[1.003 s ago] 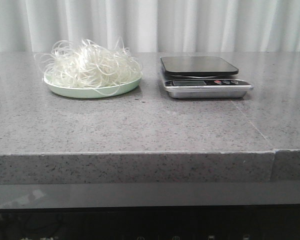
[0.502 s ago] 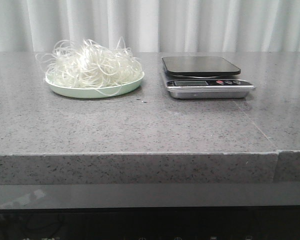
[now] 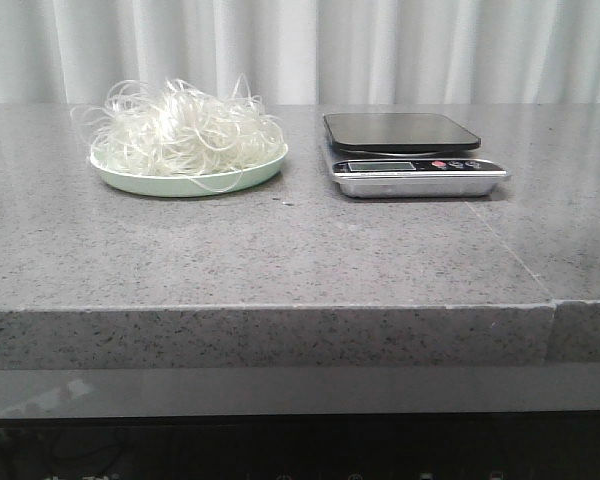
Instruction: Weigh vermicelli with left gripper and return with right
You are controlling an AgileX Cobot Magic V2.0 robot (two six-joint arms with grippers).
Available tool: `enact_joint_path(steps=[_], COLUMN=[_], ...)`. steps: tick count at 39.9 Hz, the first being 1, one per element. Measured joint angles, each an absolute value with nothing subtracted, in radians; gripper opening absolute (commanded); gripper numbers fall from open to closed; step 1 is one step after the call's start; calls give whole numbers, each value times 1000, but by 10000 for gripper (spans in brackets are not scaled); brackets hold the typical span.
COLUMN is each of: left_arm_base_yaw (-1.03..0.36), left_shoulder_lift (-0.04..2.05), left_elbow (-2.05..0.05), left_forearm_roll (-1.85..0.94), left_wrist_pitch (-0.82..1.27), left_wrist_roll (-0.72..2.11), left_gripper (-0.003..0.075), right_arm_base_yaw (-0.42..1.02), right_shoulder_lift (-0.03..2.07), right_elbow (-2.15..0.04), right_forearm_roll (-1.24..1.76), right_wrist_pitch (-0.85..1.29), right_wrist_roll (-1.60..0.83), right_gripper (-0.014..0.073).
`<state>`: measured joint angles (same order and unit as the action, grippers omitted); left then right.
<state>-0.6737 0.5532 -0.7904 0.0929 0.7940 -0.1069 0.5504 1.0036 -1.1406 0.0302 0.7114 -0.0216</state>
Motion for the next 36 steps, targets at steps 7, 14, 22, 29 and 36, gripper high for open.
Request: enact_joint_path(steps=[7,14,22,29,36], left_arm_base_yaw=[-674,-674,-674,-674,-674], left_shoulder_lift=[553,553,553,553,553], left_elbow=[-790,-790,-790,-790,-790], left_forearm_roll=[93,93,93,93,93], left_wrist_pitch=[794,794,794,794,794], left_wrist_roll=[-107,-107,-107,-107,-107], left_gripper=[459,460,459,459,459], right_arm_base_yaw=[550,550,550,550,550], right_shoulder_lift=[837,704,588,564,564], right_elbow=[-1007,-903,-824,-815,-813], right_forearm_roll=[30,38,38,38,38], right_wrist_pitch=[711,719,726,729,729], right_wrist_roll=[-19,-18,-18,-17,-15], right_gripper=[488,488,488,488,485])
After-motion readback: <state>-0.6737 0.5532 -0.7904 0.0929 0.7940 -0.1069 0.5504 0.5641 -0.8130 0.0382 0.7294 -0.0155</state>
